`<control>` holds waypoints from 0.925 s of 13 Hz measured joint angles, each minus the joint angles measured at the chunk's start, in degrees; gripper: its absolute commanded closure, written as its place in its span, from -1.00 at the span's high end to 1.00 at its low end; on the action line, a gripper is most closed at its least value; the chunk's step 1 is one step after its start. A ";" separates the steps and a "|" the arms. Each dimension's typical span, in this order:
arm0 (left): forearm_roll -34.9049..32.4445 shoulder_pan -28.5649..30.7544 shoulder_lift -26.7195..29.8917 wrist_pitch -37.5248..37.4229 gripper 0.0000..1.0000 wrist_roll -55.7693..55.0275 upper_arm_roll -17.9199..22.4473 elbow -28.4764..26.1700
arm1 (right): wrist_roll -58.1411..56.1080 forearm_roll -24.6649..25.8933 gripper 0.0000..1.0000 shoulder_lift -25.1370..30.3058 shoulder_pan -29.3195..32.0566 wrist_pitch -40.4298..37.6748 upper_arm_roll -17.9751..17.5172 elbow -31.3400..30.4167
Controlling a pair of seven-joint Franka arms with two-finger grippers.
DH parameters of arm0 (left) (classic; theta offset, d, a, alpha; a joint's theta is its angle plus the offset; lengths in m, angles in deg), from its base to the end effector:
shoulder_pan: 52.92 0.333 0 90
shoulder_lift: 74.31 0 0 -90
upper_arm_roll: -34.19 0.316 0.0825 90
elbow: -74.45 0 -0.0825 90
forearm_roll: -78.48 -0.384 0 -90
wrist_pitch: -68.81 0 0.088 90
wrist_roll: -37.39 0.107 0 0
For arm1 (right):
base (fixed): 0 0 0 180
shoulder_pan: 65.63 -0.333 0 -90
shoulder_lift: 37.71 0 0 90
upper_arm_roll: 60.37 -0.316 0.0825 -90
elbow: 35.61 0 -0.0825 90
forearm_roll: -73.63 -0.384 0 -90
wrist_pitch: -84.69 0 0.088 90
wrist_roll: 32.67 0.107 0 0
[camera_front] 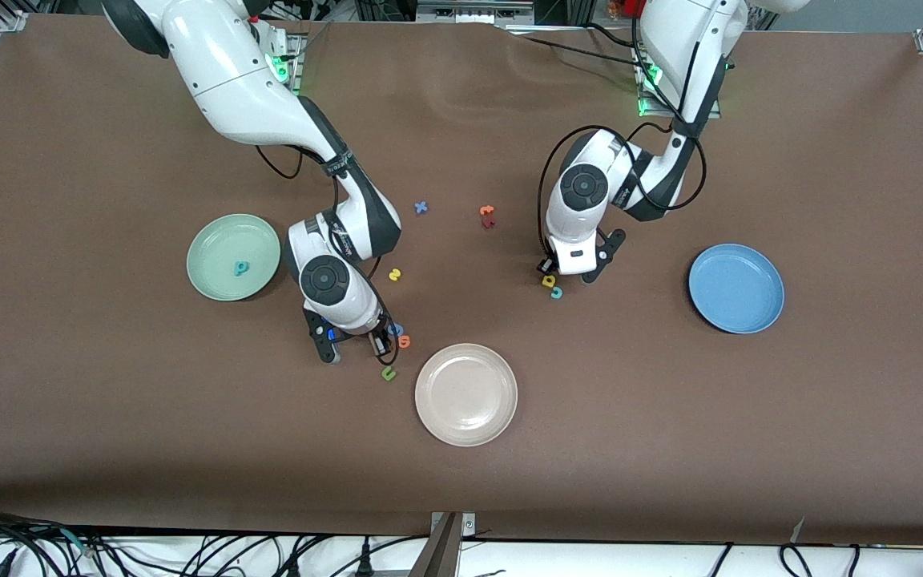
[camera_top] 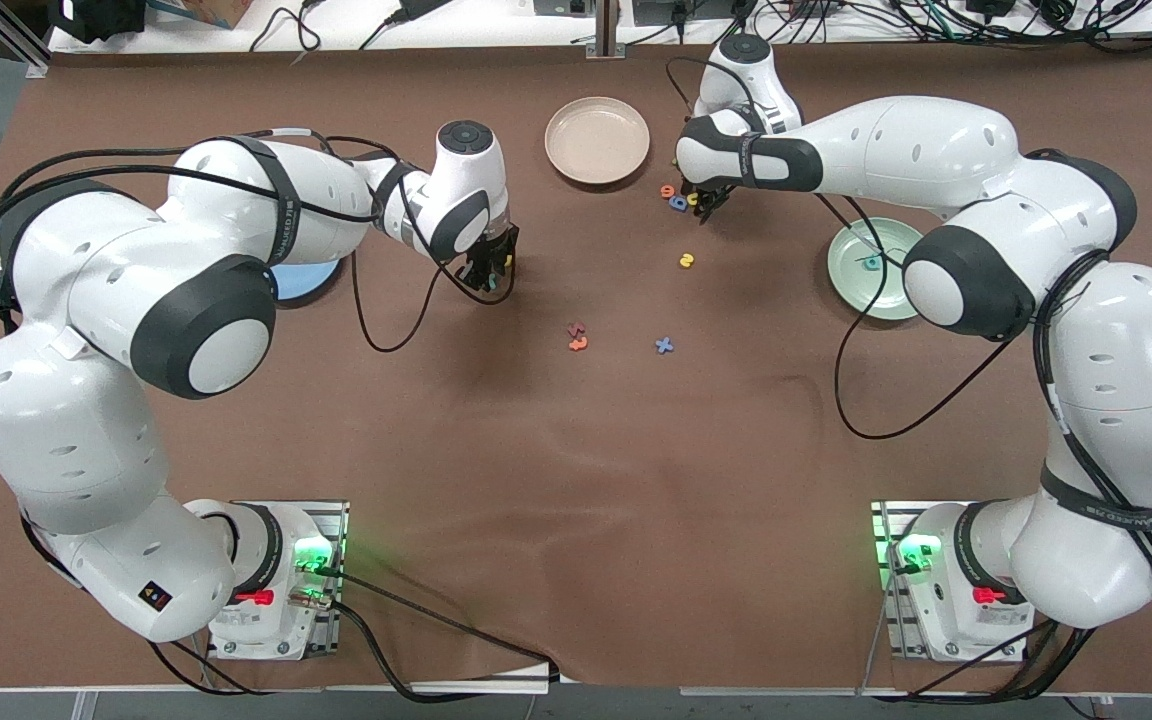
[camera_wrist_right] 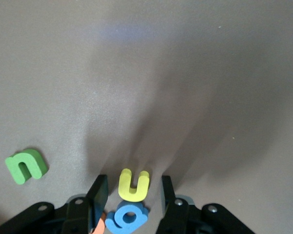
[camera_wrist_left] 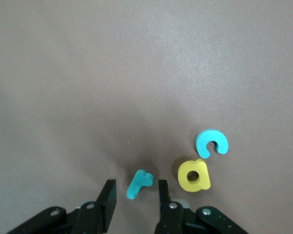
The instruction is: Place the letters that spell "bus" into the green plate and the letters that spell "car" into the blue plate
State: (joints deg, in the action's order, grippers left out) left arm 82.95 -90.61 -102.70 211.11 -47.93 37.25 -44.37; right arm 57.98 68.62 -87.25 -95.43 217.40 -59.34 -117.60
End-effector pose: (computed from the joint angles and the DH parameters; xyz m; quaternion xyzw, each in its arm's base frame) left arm 0.4765 -0.3285 0.1799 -0.8900 -0.4539 0.0295 0.0316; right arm 0.6347 0.3532 0.1774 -0.8437 0.5361 0.0169 0.0219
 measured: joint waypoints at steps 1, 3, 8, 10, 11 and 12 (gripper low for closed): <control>0.00 -0.01 -0.03 0.12 -0.16 0.00 -0.01 -0.22 | 0.00 0.00 -0.70 0.01 0.00 0.00 0.00 0.15; 0.00 -0.01 -0.04 0.46 -0.16 0.00 -0.01 -0.68 | 0.00 0.01 -0.74 0.00 0.00 -0.01 0.01 0.31; 0.00 -0.12 -0.34 1.21 -0.81 0.00 -0.03 -0.91 | -1.01 1.66 -0.74 0.17 0.09 -1.51 0.68 1.01; -0.01 -0.21 -0.38 1.59 -1.00 0.01 -0.03 -0.92 | -4.18 3.67 -0.71 1.21 0.48 -5.62 1.57 1.86; -0.03 -0.22 -0.39 1.60 -1.00 0.07 -0.03 -0.91 | -7.75 3.99 -0.71 2.04 0.73 -7.55 2.14 2.10; -0.05 -0.22 -0.39 1.60 -1.00 0.57 -0.03 -0.91 | -12.53 4.11 -0.71 3.12 0.93 -10.14 3.12 2.14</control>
State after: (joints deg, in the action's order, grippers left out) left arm 82.90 -90.83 -103.09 212.71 -47.36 37.22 -45.29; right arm 45.45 72.73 -84.13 -94.51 207.26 -56.22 -115.46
